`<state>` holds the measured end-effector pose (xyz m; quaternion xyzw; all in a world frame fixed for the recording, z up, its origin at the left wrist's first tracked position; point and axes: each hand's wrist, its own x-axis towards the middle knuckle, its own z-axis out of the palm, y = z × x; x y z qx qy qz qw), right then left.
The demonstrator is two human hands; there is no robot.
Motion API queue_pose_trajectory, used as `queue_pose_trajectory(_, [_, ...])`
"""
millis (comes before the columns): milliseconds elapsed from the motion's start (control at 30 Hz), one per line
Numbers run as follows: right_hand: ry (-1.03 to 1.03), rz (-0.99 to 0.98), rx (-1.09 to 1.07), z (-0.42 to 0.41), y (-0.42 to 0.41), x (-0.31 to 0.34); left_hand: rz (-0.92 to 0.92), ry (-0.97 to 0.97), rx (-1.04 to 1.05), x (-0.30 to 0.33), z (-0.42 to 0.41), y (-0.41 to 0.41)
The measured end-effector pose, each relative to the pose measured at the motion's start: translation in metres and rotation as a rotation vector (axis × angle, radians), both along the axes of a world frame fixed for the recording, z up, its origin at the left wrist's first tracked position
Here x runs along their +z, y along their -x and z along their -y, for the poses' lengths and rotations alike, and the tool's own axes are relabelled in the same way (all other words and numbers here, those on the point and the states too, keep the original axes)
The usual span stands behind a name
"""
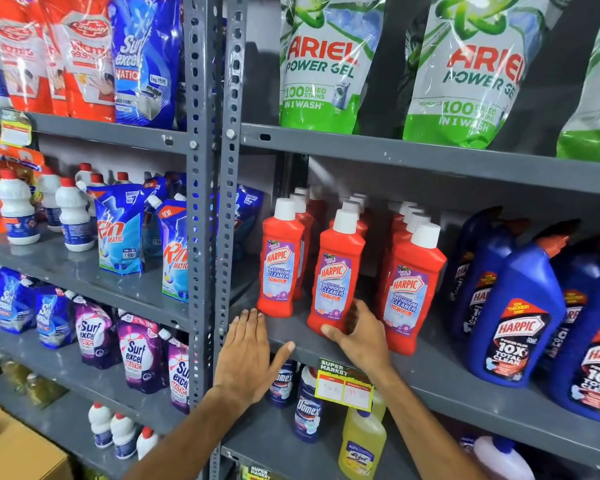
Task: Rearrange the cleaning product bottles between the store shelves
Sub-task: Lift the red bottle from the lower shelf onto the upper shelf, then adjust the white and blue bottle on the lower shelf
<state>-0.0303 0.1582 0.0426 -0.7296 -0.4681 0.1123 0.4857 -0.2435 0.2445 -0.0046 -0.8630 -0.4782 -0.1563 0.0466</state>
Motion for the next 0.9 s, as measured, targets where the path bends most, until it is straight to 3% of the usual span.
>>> queue_pose_trajectory(133, [-0.307,0.278,-0.175,0.029,0.019,-0.021,0.145,-0.113,-0.141,-0.036,0.022,0.011])
queue_pose_trajectory(233, [-0.517,0.538,-0.083,0.05,0.039,-0.057,0.194,-0.125,-0.265,-0.09,0.041,0.024])
queue_pose_trajectory(367, [-0.419,0.62,0.114,0.067,0.062,-0.132,0.096,0.04,-0.226,-0.151,0.055,0.039])
queue_pose_trajectory(467, [-0.17,0.523,0.124,0.071,0.069,-0.194,0.072,0.147,-0.217,-0.187,0.053,0.043])
queue_pose_trajectory(633, [0.176,0.177,0.073,0.05,0.058,-0.274,-0.019,0.278,-0.243,-0.248,0.022,0.032])
queue_pose_trajectory(767, [0.247,-0.005,-0.012,0.01,0.041,-0.316,-0.05,0.336,-0.23,-0.285,-0.009,0.015])
queue_pose_trajectory(900, [0.156,-0.123,-0.065,-0.03,0.021,-0.334,-0.15,0.343,-0.126,-0.314,-0.035,0.004])
